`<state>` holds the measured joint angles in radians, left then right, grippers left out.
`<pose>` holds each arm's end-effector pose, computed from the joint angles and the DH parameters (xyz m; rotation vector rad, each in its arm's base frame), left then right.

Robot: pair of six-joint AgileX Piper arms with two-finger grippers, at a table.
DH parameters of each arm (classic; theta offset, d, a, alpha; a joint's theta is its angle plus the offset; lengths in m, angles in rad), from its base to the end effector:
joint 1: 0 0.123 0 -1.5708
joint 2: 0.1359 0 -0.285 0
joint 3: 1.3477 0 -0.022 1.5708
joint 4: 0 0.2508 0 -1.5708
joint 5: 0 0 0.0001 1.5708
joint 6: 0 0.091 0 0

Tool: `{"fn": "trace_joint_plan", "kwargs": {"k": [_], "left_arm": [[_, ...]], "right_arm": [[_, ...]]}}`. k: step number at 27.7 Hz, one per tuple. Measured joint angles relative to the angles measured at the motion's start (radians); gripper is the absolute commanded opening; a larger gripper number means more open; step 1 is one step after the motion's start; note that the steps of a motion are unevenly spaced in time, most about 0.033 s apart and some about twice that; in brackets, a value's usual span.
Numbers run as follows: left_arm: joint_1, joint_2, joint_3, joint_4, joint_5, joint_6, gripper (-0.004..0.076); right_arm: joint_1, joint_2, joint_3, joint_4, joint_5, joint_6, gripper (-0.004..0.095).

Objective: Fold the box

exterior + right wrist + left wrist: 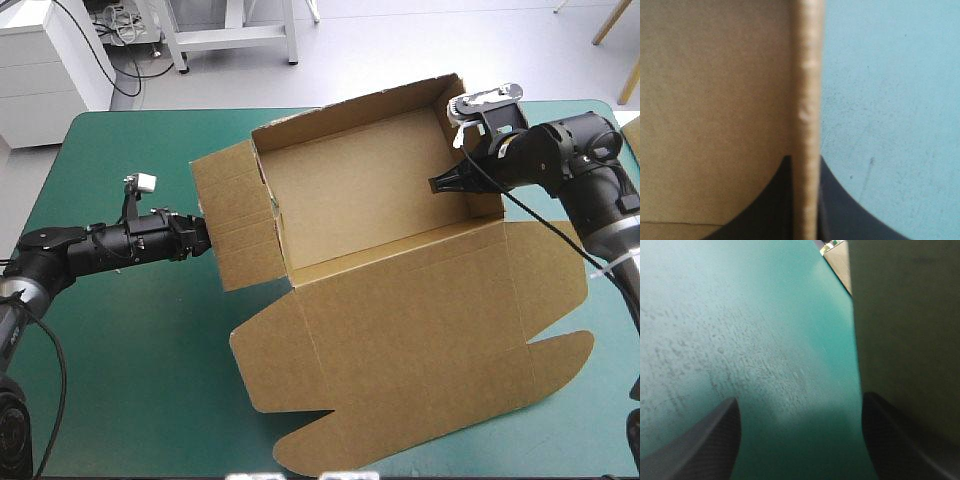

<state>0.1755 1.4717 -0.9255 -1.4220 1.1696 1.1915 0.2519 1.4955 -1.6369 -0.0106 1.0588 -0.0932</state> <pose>0.2817 -0.0342 0.2896 0.3373 2.0495 -1.2227 0.3081 0.0784 0.4185 -0.4143 2.3658 0.0604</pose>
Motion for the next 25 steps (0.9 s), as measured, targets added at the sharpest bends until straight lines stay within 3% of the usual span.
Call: {"fn": "trace_joint_plan", "kwargs": {"k": [20,25], "left_arm": [[-0.143,-0.079,-0.001,-0.175,0.013,0.008,0.0492],[-0.16,-0.079,-0.032,-0.054,-0.072,-0.123,0.0491]], "right_arm": [[0.0,0.09,0.0,0.005,-0.038,0.003,-0.0021],[0.021,0.099,0.0,0.0,-0.039,0.007,-0.0018]]}}
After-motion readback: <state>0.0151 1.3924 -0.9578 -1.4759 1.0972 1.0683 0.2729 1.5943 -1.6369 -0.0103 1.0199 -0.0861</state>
